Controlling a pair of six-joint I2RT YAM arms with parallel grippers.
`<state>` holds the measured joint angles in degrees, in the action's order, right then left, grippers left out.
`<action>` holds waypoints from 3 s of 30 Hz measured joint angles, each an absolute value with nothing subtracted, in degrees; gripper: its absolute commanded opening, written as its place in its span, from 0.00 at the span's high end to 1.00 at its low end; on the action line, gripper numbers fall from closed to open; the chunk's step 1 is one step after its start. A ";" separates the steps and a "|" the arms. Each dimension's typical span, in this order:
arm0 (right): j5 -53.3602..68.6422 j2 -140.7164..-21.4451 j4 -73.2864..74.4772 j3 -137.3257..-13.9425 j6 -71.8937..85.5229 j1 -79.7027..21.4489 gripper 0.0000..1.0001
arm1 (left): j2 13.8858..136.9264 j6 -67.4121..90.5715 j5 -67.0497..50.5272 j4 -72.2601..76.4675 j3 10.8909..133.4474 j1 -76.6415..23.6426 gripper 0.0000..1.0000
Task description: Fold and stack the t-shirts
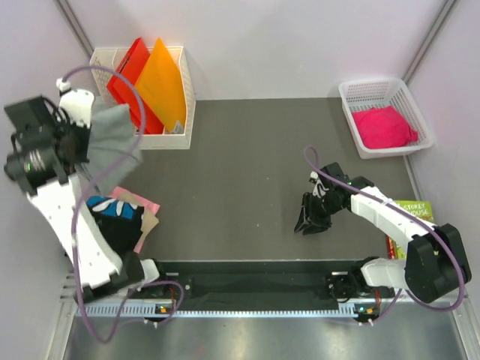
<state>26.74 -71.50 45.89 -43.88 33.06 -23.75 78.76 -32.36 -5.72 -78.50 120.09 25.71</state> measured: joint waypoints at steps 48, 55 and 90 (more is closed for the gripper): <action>26.59 -79.07 49.12 -49.17 25.91 -23.77 0.66 | 52.25 -44.60 2.24 -78.48 70.13 30.15 1.00; 26.59 -79.33 49.12 -49.15 25.39 -23.53 0.67 | 59.22 -46.11 0.10 -74.26 66.37 44.97 1.00; 26.68 -83.79 47.37 -50.37 28.16 -23.11 0.66 | 79.99 -48.56 -21.76 -61.93 84.36 57.74 0.11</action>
<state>26.68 -83.79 47.37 -50.37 28.16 -23.11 79.99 -48.56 -21.76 -61.93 84.36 57.74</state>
